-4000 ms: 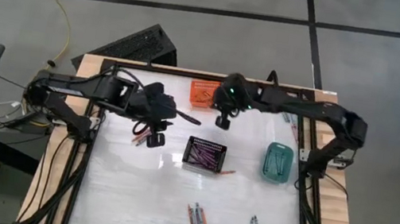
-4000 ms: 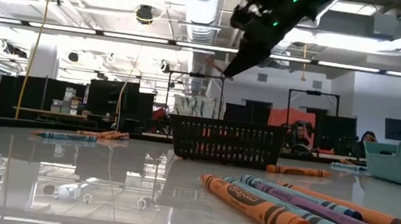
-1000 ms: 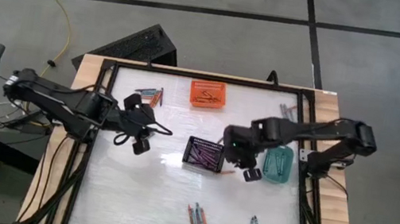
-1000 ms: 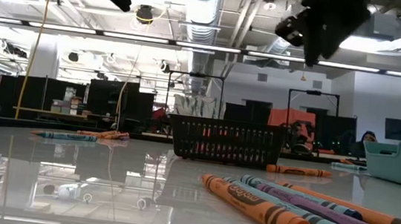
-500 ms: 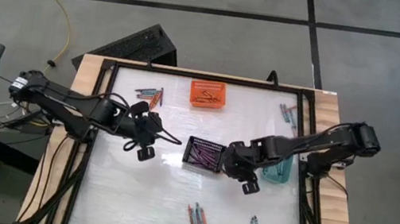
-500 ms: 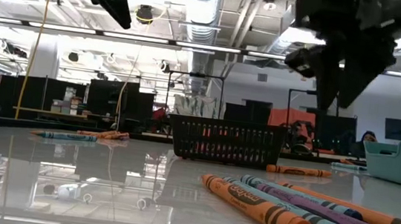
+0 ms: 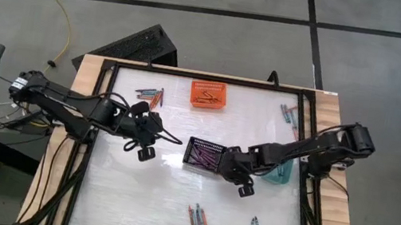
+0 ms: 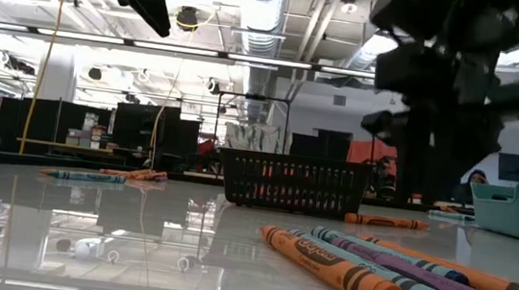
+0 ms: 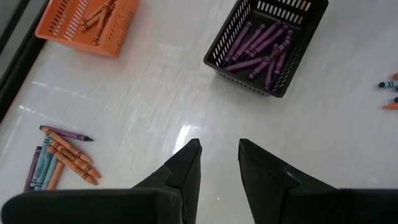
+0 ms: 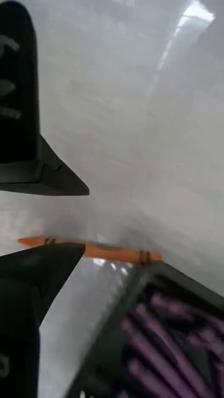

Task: Sort crayons
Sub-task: Put the orange crayon into the orange bin

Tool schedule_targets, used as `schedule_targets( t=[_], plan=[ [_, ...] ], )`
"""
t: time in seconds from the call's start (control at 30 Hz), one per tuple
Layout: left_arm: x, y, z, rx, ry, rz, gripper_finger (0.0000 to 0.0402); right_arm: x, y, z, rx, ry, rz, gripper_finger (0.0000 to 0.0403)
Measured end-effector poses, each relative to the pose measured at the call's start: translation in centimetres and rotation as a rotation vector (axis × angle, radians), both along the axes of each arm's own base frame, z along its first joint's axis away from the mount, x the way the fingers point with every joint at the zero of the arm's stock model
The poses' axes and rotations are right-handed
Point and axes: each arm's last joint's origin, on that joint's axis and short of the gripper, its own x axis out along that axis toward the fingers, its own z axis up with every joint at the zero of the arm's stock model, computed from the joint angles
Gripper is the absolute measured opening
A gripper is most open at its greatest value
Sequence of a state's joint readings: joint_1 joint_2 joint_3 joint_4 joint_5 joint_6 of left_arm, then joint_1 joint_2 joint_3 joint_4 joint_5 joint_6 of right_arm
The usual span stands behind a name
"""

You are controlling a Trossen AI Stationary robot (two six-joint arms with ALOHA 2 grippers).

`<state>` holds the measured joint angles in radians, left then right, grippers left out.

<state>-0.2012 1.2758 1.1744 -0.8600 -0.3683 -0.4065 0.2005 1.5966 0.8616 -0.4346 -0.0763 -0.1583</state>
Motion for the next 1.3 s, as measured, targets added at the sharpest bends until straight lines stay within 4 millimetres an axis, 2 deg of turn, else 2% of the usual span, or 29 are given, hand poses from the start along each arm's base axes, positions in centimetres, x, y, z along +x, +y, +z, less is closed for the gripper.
schedule_targets(
  t=[0.13,0.3,0.47,0.63,0.77,1.03,1.3],
  plan=[
    [0.0,0.0,0.0,-0.009,-0.005,0.004,0.0098,0.5,0.0,-1.6,-0.024,0.033,-0.017,0.0127],
    [0.0,-0.1,0.0,-0.028,-0.004,0.000,0.0098,0.8,0.1,-2.1,-0.022,0.039,-0.027,0.0123],
    [0.0,-0.1,0.0,-0.040,-0.001,0.000,0.0098,0.4,0.1,-1.1,-0.016,0.023,-0.023,0.0111],
    [0.0,0.1,0.0,-0.039,0.001,0.007,0.0098,-0.4,-0.3,1.4,-0.041,-0.050,-0.026,0.0107],
    [0.1,0.5,0.0,-0.037,0.001,0.022,0.0098,-0.3,-1.2,1.9,-0.080,-0.078,-0.021,0.0107],
    [0.2,0.8,0.0,-0.056,0.003,0.010,0.0098,0.5,-3.0,-1.4,-0.008,0.018,-0.027,0.0108],
    [0.1,0.8,-0.1,-0.059,0.010,0.007,0.0098,1.1,-2.6,-2.9,-0.007,0.045,-0.027,0.0090]
  ],
)
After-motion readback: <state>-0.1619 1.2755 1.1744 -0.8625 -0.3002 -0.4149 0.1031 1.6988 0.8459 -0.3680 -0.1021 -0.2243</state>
